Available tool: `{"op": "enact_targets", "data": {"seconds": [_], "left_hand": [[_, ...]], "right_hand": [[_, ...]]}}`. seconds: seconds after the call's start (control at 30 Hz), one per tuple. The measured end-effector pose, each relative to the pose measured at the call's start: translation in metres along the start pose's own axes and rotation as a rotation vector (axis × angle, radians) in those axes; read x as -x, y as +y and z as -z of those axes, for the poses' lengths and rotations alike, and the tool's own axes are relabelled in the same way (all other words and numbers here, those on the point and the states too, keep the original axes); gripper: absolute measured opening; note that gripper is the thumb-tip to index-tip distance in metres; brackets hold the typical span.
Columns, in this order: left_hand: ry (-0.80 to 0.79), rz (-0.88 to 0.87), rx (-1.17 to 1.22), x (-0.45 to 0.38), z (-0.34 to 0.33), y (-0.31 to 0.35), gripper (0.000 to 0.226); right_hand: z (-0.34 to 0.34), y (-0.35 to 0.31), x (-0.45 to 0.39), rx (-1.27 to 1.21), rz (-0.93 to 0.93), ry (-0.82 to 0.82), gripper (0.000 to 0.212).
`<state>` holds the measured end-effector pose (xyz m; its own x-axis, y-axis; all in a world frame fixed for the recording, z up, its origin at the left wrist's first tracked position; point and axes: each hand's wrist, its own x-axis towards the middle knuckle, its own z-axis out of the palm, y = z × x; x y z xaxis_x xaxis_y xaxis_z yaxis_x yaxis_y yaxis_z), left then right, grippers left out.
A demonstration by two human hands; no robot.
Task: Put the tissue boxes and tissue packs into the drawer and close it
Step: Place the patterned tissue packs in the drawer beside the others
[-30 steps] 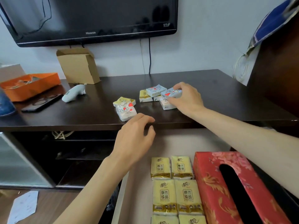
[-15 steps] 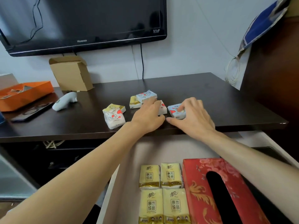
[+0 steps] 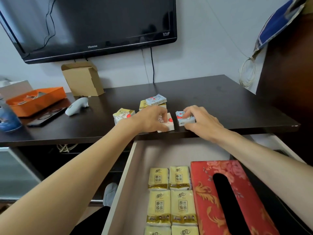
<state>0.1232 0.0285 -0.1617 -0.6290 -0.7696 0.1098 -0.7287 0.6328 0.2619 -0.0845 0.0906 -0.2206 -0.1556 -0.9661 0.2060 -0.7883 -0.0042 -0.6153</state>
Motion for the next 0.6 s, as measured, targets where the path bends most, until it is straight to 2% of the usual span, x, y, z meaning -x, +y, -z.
{"op": "enact_targets", "data": {"seconds": [0.13, 0.27, 0.33, 0.43, 0.53, 0.6], "left_hand": [[-0.018, -0.032, 0.061, 0.038, 0.002, 0.005, 0.027], [-0.062, -0.030, 0.242, 0.084, -0.008, 0.001, 0.038], [-0.110, -0.010, 0.341, 0.099, -0.020, -0.004, 0.041], [-0.181, 0.029, 0.222, 0.107, -0.045, -0.011, 0.047], [-0.240, 0.036, 0.092, 0.106, -0.058, -0.019, 0.055], [-0.270, 0.033, 0.067, 0.105, -0.064, -0.023, 0.062]], "right_hand": [[0.000, -0.002, 0.000, 0.004, 0.114, 0.020, 0.023], [0.003, 0.001, 0.003, -0.008, 0.099, -0.018, 0.021], [-0.001, 0.000, 0.010, -0.005, 0.110, 0.042, 0.027], [-0.010, -0.005, 0.029, -0.032, 0.188, 0.124, 0.038], [-0.010, -0.016, 0.054, -0.067, 0.257, 0.052, 0.059], [-0.009, -0.022, 0.075, -0.031, 0.300, -0.014, 0.064]]}}
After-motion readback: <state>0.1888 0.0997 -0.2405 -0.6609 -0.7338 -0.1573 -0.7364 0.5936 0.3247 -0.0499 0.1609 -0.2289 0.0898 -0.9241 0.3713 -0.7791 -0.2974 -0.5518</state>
